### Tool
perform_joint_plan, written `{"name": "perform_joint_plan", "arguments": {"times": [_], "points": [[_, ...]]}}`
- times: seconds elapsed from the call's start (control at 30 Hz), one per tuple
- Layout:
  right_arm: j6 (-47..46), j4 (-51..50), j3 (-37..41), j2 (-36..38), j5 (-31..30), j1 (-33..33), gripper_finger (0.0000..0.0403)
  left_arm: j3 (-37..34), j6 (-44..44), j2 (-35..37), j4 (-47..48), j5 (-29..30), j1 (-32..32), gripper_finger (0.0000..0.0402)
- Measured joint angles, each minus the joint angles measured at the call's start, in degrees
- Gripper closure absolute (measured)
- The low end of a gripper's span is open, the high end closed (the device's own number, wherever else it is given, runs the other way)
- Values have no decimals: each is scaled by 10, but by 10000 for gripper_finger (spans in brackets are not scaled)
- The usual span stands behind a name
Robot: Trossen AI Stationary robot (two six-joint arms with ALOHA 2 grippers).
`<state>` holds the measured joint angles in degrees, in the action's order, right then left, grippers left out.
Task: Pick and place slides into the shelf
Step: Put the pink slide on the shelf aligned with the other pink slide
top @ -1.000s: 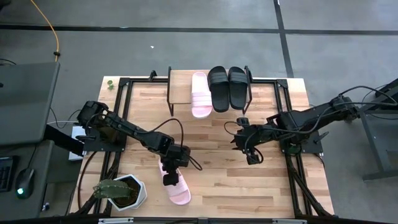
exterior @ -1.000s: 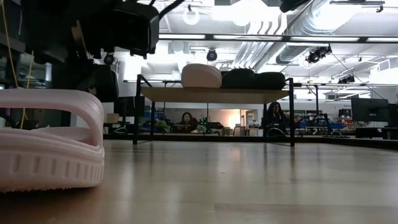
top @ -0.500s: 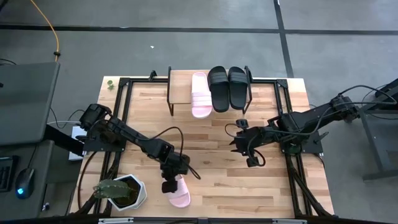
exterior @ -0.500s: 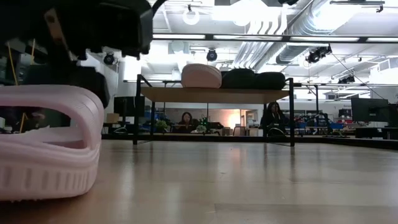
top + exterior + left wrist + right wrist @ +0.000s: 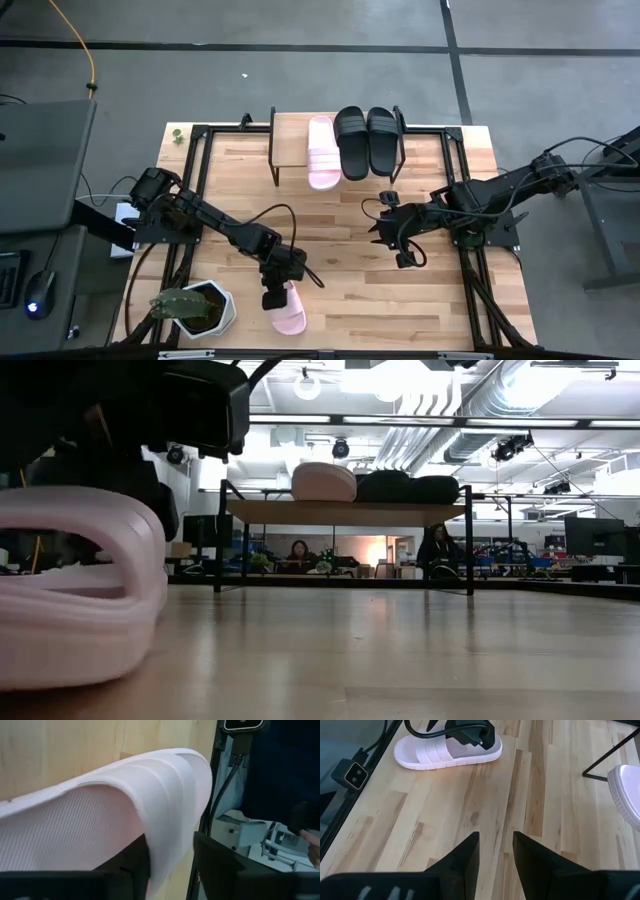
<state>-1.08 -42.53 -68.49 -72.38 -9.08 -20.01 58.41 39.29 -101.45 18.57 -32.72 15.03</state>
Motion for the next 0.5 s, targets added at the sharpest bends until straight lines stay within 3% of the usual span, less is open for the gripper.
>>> {"name": "perform_joint_plan", "arguments": {"times": [0.37, 0.5], "points": [[0, 0, 0, 0, -2, 0, 292, 0, -5, 0, -11, -3, 0, 389], [1, 0, 0, 0, -3, 0, 292, 0, -9, 0, -12, -5, 0, 388]]}}
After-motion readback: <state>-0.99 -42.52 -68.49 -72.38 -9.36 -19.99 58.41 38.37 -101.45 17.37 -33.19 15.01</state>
